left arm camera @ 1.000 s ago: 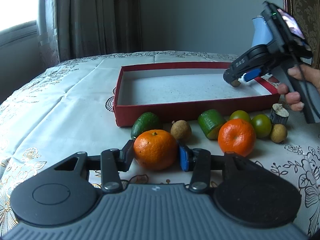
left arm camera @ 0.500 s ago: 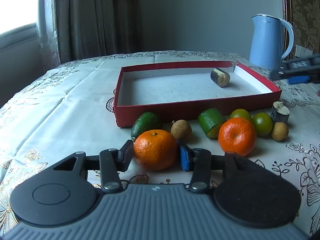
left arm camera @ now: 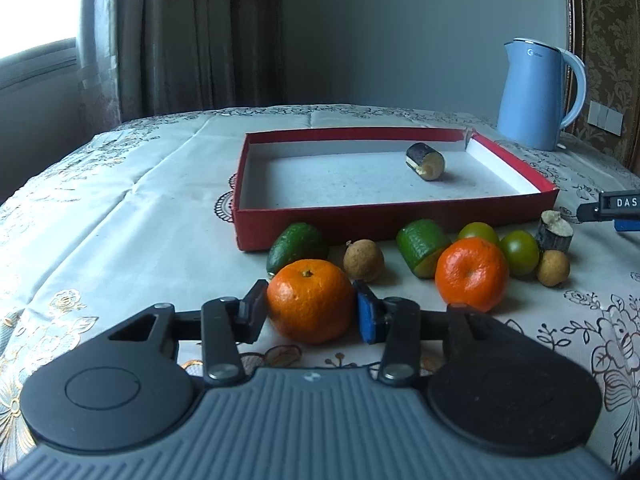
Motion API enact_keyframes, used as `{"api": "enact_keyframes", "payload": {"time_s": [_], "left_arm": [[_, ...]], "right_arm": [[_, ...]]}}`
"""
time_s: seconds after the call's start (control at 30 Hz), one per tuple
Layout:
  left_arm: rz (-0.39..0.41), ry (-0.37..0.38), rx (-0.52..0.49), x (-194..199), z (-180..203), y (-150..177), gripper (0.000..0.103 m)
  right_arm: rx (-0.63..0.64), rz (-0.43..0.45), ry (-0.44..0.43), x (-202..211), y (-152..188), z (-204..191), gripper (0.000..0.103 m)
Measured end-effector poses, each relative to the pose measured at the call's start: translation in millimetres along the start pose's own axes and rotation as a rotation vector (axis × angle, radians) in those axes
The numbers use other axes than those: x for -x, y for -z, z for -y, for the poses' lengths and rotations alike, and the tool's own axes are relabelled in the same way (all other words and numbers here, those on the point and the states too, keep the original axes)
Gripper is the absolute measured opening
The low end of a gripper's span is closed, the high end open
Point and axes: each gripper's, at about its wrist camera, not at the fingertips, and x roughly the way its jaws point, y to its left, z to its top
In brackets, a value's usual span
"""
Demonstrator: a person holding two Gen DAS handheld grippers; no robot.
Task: Organize fruits
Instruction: 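Close the left gripper on the orange mandarin while the right gripper withdraws, then carry the mandarin into the red box with the left gripper and release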
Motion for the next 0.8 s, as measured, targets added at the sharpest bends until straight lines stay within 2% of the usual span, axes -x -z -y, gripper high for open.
{"api": "enact_keyframes", "payload": {"time_s": [0.1,0.2,0.47,0.63,0.8], "left_arm": [[0.005,0.001,0.012,2,-1,1,0.041],[0.005,-0.007,0.016,4,-1,2,0.041],[0.016,0.002,0.011,15,-1,-6,0.041],[0.052,0.013,0.021,24,-4,-23,0.041],[0.082,0.006,0.015,16,-3,-46,0.041]], "right_arm": [[-0.016,-0.026,-0.003,-6,0,3,0.078],[-0.015,-0.025,0.0,-6,2,3,0.083],[0.019,-0.031,0.012,-6,3,-3,0.084],[0.027,-0.035,0.015,-6,3,-4,0.086],[0.033,-0.038,0.017,-7,3,-5,0.086]]}}
